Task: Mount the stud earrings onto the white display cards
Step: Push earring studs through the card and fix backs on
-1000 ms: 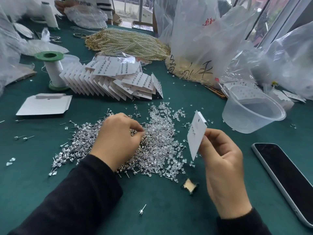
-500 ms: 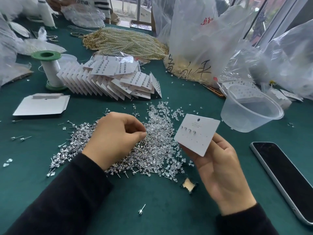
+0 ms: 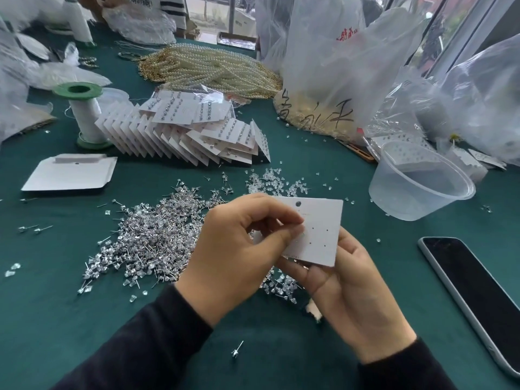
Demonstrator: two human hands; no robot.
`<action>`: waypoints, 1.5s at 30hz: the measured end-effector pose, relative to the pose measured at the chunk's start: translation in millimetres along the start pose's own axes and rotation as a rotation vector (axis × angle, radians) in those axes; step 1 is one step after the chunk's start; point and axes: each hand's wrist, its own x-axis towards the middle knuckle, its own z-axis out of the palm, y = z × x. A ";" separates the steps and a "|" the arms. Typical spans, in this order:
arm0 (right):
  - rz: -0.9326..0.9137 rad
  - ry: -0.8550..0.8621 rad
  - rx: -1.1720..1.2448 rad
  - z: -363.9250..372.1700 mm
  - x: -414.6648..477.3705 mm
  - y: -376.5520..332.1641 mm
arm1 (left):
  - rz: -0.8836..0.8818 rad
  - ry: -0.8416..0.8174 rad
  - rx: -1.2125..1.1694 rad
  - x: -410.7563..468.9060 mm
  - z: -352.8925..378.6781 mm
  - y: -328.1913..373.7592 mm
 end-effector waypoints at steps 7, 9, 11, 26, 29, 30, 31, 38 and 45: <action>0.009 0.020 -0.032 0.7 -1.7 0.6 | -0.010 0.044 0.016 -0.3 1.3 -0.4; 0.022 0.021 -0.041 0.6 -1.7 0.6 | -0.019 0.051 0.019 -0.4 1.3 -0.8; 0.027 0.022 -0.046 0.7 -1.7 0.9 | -0.032 0.059 0.029 -0.5 1.4 -0.7; 0.034 0.039 -0.036 2.2 -2.1 1.2 | 0.165 0.095 0.361 -3.6 4.4 -2.5; 0.040 0.033 -0.049 1.8 -1.6 1.8 | 0.234 0.109 0.428 -5.7 5.9 -4.5; 0.045 0.033 -0.050 1.5 -1.2 2.3 | 0.252 0.115 0.448 -6.3 6.6 -4.9; 0.050 0.038 -0.048 0.9 -1.0 2.8 | 0.267 0.123 0.467 -6.9 7.2 -5.1; 0.079 0.037 0.001 0.0 0.0 3.0 | 0.327 0.123 0.518 -9.8 9.1 -2.8; 0.096 0.049 -0.022 -0.8 0.2 2.7 | 0.306 0.137 0.509 -10.0 11.0 -0.2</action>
